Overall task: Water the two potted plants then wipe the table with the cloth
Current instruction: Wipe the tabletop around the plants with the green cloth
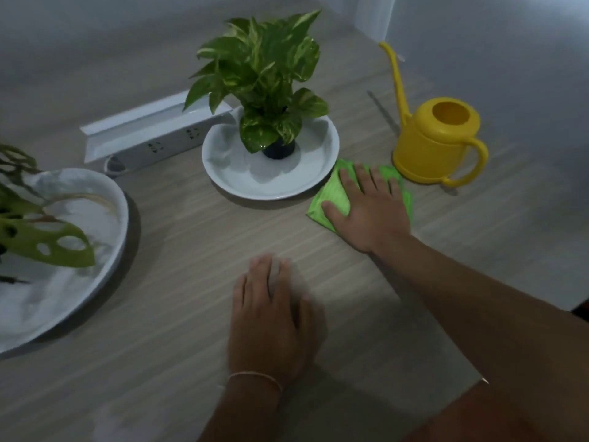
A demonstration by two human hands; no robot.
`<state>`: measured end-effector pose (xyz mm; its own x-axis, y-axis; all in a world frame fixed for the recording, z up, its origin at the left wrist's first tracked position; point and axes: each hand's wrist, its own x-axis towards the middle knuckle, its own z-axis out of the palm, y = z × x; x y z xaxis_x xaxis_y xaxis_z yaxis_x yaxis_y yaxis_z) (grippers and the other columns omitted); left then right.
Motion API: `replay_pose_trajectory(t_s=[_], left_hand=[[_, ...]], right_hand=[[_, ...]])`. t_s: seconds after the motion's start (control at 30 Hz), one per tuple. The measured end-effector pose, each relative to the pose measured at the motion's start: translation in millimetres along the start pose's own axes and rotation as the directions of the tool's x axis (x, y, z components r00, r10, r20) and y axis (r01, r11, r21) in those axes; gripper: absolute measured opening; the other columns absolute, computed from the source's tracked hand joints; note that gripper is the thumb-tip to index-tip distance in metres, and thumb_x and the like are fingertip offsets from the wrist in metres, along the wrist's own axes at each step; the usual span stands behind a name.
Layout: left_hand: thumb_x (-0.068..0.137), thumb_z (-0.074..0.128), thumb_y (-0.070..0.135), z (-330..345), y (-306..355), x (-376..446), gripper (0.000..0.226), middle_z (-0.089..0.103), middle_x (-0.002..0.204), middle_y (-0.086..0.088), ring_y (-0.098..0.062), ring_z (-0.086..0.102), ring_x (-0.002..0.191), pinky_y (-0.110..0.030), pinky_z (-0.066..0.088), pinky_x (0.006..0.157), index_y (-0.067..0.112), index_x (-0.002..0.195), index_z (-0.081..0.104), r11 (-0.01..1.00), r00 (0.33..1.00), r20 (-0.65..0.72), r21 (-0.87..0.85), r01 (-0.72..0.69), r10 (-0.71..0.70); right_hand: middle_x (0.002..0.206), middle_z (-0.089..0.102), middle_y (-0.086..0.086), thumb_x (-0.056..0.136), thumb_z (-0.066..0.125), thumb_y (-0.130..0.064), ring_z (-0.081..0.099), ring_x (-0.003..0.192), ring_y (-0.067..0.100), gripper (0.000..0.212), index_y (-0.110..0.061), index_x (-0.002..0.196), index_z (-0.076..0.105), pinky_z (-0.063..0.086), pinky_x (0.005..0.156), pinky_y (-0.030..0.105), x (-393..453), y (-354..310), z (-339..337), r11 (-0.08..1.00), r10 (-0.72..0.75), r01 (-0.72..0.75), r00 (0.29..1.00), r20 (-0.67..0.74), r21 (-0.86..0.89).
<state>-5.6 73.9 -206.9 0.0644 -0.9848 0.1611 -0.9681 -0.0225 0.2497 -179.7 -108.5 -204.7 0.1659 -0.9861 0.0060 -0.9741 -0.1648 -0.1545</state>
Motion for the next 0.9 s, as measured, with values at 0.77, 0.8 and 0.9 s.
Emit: replay_pose_trajectory(t_s=[0.77, 0.8, 0.9], left_hand=[[0.089, 0.046, 0.029, 11.0, 52.5, -12.5, 0.054, 0.049, 0.145, -0.019, -0.036, 0.041, 0.139, -0.055, 0.029, 0.117, 0.005, 0.136, 0.056, 0.981, 0.989, 0.048, -0.143, -0.13, 0.138], [0.089, 0.045, 0.032, 12.0, 58.6, -14.0, 0.055, 0.047, 0.148, -0.016, -0.032, 0.038, 0.141, -0.051, 0.025, 0.119, 0.008, 0.139, 0.053, 0.985, 0.987, 0.067, -0.103, -0.14, 0.147], [0.089, 0.045, 0.034, 11.8, 63.4, -12.8, 0.056, 0.047, 0.148, -0.012, -0.028, 0.039, 0.141, -0.049, 0.025, 0.119, 0.01, 0.139, 0.052, 0.987, 0.987, 0.059, -0.065, -0.147, 0.151]], right_hand=[[0.166, 0.029, 0.004, 0.088, 0.031, -0.077, 0.024, 0.154, 0.029, 0.081, -0.033, 0.156, 0.035, 0.017, 0.124, 0.054, -201.6, 75.4, -4.2, 0.96, 0.277, -0.279, 0.951, -0.135, 0.004], [0.166, 0.03, 0.006, 0.087, 0.03, -0.077, 0.026, 0.153, 0.03, 0.082, -0.032, 0.156, 0.035, 0.018, 0.123, 0.055, -191.9, 92.9, -8.1, 0.949, 0.311, -0.314, 0.94, -0.142, -0.002], [0.167, 0.025, 0.008, 0.086, 0.022, -0.08, 0.023, 0.154, 0.032, 0.087, -0.031, 0.157, 0.029, 0.018, 0.123, 0.056, -149.8, 155.4, -21.2, 0.909, 0.411, -0.415, 0.906, -0.095, -0.022]])
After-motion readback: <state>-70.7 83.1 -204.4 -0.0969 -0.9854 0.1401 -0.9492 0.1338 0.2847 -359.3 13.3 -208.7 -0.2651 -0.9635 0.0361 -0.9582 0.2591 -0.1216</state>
